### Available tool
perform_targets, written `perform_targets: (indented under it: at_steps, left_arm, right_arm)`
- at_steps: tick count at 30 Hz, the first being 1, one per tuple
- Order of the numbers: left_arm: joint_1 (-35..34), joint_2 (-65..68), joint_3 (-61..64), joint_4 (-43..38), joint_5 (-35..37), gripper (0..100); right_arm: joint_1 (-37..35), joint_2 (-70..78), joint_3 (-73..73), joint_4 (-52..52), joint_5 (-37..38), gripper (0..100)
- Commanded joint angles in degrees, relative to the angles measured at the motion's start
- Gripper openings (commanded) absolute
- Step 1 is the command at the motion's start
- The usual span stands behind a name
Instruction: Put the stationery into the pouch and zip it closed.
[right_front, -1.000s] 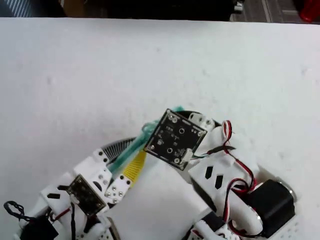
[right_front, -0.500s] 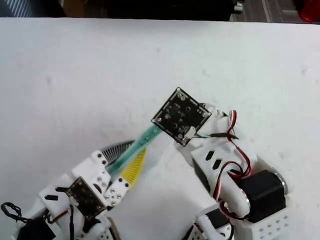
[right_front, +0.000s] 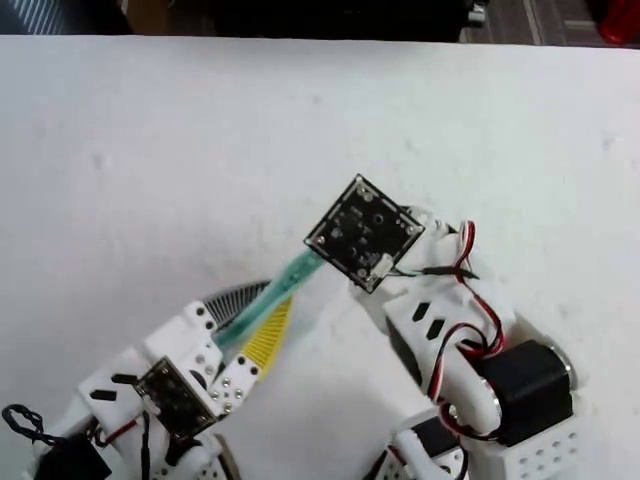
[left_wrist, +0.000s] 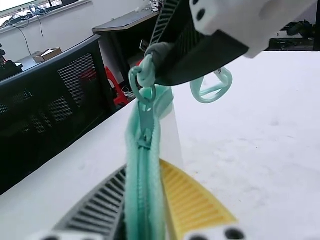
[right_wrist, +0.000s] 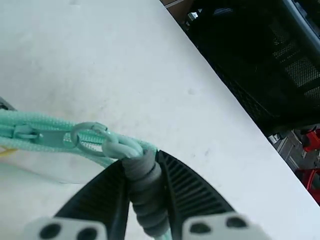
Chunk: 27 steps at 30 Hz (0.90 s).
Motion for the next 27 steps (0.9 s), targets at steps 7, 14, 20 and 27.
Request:
perform_targets:
  at_steps: [7, 14, 20, 27]
  left_arm:
    - [0.13, 0.22, -0.62, 2.11, -0.53, 2]
    - [0.13, 0.22, -0.62, 2.37, -0.53, 2]
    - [0.13, 0.22, -0.62, 2.73, -0.7, 2]
    - [0.13, 0.22, -0.62, 2.99, -0.7, 2]
  right_arm:
    - [3.3, -6.02, 0.44, -4.09, -0.88, 1.7]
    - [9.8, -5.93, 6.77, -8.92, -0.88, 1.7]
    - [14.55, -5.85, 9.41, -10.95, -1.76, 1.7]
    - [19.56, -5.76, 9.58, -14.55, -4.22, 1.7]
